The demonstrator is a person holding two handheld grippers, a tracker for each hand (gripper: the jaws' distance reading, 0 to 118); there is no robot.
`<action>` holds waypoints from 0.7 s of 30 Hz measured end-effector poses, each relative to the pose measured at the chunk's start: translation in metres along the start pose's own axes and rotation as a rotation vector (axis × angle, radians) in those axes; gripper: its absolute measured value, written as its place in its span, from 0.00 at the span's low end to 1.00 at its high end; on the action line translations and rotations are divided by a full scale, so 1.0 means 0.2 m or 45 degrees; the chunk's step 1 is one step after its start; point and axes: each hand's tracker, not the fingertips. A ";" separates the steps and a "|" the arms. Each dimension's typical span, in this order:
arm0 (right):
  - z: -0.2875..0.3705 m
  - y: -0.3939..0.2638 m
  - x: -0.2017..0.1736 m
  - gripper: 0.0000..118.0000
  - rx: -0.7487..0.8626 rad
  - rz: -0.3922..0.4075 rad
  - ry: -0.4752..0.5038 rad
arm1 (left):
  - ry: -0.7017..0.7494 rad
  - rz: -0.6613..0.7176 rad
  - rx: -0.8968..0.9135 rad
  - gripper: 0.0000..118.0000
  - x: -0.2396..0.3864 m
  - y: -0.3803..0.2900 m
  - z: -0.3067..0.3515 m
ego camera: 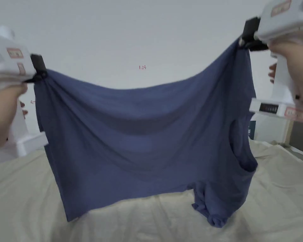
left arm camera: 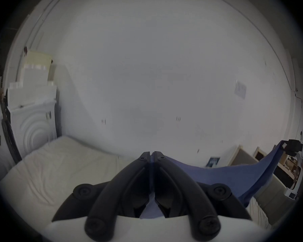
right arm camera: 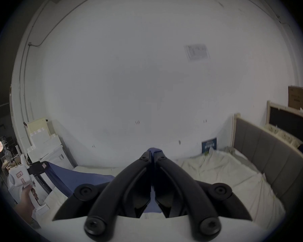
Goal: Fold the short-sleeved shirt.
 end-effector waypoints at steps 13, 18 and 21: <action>0.14 -1.36 0.38 0.04 -0.461 -0.084 -0.012 | -0.037 0.228 -0.485 0.03 -0.47 -1.20 0.13; 0.45 -1.60 0.49 0.04 -0.530 -0.055 0.055 | -0.037 0.188 -0.519 0.03 -0.53 -1.41 0.46; 0.69 -1.66 0.48 0.04 -0.549 -0.045 0.069 | -0.078 0.217 -0.574 0.03 -0.53 -1.48 0.71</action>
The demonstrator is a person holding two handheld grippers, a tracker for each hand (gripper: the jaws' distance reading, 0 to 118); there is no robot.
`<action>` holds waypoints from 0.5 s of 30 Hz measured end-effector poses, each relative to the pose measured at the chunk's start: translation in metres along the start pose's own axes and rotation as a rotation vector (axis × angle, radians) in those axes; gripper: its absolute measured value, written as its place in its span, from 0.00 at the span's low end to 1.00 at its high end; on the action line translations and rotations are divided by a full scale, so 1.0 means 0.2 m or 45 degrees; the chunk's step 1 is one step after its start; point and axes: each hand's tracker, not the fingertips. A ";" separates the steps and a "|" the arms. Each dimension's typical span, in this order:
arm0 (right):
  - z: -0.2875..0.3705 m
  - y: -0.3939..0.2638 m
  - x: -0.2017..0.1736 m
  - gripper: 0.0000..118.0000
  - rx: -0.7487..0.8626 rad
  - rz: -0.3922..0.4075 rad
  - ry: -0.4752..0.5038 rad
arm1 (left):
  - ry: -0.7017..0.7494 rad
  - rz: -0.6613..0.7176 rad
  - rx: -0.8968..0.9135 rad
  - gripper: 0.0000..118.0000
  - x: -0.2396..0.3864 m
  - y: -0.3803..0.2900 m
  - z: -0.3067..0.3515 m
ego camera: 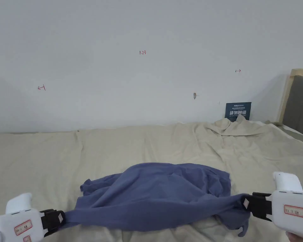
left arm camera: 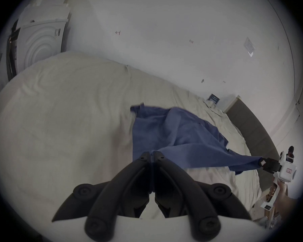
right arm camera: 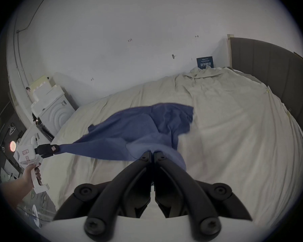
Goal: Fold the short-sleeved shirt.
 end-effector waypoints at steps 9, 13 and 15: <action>0.47 -0.30 0.02 0.04 -0.111 0.125 0.026 | 0.019 -0.184 -0.072 0.03 -0.02 -0.28 0.51; 0.58 -0.46 0.05 0.04 -0.141 0.116 0.012 | 0.011 -0.216 -0.124 0.03 -0.04 -0.45 0.59; 0.62 -0.52 0.07 0.04 -0.154 0.111 0.010 | 0.013 -0.208 -0.146 0.03 -0.07 -0.52 0.63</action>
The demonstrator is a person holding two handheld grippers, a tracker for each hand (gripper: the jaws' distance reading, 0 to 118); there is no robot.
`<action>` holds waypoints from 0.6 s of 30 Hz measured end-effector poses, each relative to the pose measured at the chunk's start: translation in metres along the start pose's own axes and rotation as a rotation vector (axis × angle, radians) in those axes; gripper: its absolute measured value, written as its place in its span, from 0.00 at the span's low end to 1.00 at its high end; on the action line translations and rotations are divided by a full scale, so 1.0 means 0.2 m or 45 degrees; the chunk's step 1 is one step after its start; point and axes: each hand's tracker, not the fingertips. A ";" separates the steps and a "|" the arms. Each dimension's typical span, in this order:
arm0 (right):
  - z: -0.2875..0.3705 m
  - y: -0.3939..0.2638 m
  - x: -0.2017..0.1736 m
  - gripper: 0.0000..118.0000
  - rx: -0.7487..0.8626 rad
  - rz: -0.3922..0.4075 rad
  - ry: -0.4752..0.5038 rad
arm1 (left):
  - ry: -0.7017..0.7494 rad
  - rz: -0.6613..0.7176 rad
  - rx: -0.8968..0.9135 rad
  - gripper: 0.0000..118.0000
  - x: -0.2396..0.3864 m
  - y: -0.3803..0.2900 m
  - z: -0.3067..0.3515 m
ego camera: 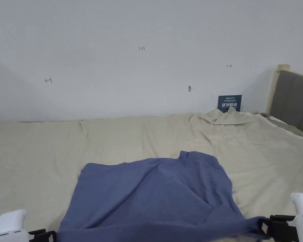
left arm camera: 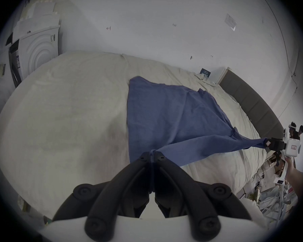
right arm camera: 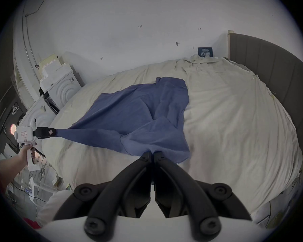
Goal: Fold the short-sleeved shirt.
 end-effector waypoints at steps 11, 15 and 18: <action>0.03 -0.26 0.12 0.04 -0.153 -0.044 -0.099 | 0.020 -0.042 -0.131 0.03 -0.06 -0.21 0.01; 0.01 -0.32 0.10 0.04 -0.241 0.012 -0.148 | 0.025 -0.017 -0.217 0.03 -0.08 -0.28 -0.04; -0.06 -0.35 0.13 0.04 -0.321 -0.038 -0.151 | 0.050 -0.006 -0.290 0.03 -0.10 -0.31 -0.11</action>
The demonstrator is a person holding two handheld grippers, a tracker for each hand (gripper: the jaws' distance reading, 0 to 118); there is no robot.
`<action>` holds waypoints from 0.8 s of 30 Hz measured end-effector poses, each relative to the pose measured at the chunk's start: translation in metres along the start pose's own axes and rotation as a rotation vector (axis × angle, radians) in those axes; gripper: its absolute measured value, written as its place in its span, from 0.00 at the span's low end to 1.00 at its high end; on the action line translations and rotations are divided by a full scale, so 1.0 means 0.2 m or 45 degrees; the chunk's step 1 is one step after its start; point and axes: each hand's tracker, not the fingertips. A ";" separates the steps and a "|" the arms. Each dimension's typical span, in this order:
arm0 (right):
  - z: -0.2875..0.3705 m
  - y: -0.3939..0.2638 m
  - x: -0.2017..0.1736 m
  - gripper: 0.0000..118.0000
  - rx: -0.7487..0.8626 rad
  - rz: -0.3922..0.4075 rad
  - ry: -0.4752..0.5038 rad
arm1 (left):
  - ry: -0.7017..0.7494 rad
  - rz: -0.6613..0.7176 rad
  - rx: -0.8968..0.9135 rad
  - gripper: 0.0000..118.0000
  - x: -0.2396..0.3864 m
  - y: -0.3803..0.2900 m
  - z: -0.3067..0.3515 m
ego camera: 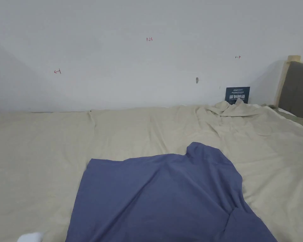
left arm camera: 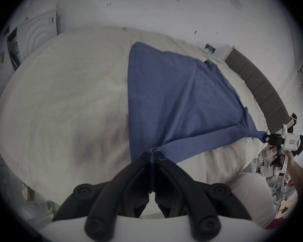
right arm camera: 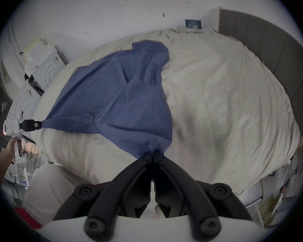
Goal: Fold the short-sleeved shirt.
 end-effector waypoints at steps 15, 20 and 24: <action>-0.21 -0.07 0.06 0.89 -0.168 -0.060 -0.128 | 0.057 -0.074 -0.120 0.69 0.04 -0.08 -0.11; 0.02 -0.05 -0.02 0.89 0.102 -0.046 -0.131 | 0.080 -0.041 0.069 0.70 0.07 -0.07 0.09; 0.33 -0.06 -0.19 0.87 0.405 0.073 -0.022 | 0.089 -0.025 0.378 0.67 0.16 -0.06 0.39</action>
